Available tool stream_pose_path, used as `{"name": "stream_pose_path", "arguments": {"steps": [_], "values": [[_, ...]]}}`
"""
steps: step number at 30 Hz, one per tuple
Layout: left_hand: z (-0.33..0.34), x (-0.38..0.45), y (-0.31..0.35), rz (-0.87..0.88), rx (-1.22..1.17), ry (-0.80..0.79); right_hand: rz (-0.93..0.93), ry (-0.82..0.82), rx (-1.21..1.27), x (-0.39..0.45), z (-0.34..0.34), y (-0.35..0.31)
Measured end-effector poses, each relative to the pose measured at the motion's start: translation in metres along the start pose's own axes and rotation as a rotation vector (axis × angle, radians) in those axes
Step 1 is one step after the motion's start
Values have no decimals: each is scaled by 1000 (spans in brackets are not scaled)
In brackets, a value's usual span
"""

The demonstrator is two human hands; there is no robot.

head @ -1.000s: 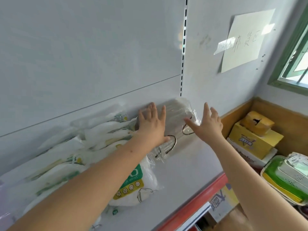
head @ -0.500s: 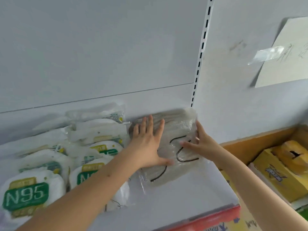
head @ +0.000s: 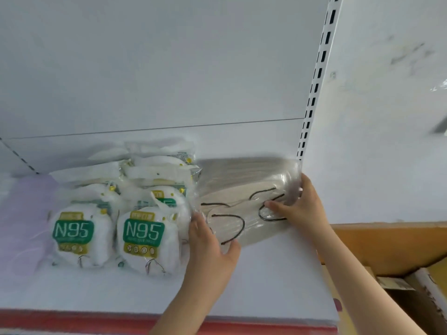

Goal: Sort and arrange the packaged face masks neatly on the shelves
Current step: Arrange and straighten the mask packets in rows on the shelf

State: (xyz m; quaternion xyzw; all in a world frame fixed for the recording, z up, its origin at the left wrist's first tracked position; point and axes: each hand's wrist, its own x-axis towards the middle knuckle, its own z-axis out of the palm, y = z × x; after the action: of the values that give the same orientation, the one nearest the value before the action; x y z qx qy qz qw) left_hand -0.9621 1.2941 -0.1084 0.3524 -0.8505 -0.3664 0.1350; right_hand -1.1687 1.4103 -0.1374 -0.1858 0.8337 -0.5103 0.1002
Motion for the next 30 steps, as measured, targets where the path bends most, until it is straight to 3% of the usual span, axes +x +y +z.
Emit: {"name": "stream_pose_path", "arguments": {"steps": [4,10,15,23,25,28,30], "values": [[6,27,3,-64,-73,28,16,-87,-7,3,-3,-1],[16,29,4,10,-100,30,-88,-305,457,-4,-19,-10],[23,29,-4,70,-43,38,-111,-481,457,-2,-21,-19],[19,37,-8,112,-182,111,-182,-303,463,-16,-35,-17],[12,45,-8,136,-264,43,-160,-305,545,-25,-41,-3],[-7,57,-6,222,-405,-195,-177,-328,537,-34,-49,4],[-19,64,-7,263,-428,-236,-223,-361,505,-35,-55,-4]]}}
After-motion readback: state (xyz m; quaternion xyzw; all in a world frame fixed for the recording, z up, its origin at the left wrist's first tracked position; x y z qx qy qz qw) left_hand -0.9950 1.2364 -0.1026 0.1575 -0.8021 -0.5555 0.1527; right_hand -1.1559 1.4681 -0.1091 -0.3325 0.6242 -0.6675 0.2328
